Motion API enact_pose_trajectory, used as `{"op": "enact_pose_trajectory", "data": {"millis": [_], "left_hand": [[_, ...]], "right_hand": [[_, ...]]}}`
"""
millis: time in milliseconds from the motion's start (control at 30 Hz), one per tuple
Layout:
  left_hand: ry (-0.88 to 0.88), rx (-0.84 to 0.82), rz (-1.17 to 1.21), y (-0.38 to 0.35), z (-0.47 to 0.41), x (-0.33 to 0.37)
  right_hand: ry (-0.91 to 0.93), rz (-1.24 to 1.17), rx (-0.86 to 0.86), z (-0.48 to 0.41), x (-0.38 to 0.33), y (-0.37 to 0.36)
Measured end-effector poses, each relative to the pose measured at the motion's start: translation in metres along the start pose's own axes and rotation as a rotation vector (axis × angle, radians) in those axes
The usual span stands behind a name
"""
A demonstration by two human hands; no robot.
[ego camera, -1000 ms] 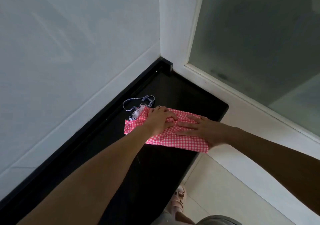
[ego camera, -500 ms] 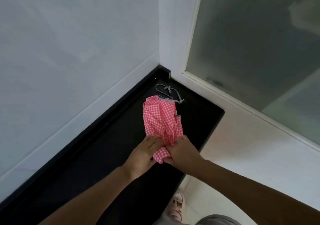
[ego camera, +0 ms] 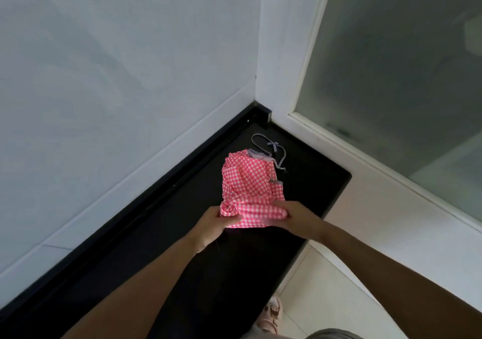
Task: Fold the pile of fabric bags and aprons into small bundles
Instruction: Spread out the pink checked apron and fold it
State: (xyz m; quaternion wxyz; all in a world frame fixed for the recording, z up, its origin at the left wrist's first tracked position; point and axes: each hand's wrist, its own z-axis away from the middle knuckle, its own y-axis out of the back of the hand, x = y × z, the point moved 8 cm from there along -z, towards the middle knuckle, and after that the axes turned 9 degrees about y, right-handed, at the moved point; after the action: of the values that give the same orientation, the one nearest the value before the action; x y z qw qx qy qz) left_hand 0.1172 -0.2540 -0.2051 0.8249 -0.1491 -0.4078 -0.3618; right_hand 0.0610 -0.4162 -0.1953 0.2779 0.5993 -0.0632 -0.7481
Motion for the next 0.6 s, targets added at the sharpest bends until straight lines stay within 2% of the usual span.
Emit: {"op": "enact_pose_trajectory", "data": {"millis": [100,167,233,333,400,467,533,600], "left_hand": [[0.003,0.056,0.07,0.006,-0.004,0.006],[0.007,0.2,0.075,0.014,-0.008,0.006],[0.001,0.323,0.033,0.019,-0.007,0.005],[-0.018,0.259,0.01,0.011,-0.009,0.007],[0.064,0.207,0.039,0.014,-0.015,0.007],[0.145,0.231,-0.033,0.021,-0.025,0.009],[0.203,0.288,-0.176,0.028,-0.033,0.012],[0.253,0.293,-0.224,0.029,-0.038,0.015]], "right_hand": [[-0.141,-0.277,0.326,-0.008,0.016,0.003],[-0.188,-0.378,0.456,-0.009,0.019,0.0],[-0.192,-0.46,0.522,-0.008,0.021,-0.003],[-0.194,-0.502,0.525,-0.005,0.025,-0.004],[-0.2,-0.451,0.536,-0.007,0.026,-0.001],[-0.2,-0.33,0.546,-0.011,0.023,0.005],[-0.198,-0.17,0.543,-0.014,0.019,0.013],[-0.154,0.072,0.551,-0.011,0.013,0.023]]}}
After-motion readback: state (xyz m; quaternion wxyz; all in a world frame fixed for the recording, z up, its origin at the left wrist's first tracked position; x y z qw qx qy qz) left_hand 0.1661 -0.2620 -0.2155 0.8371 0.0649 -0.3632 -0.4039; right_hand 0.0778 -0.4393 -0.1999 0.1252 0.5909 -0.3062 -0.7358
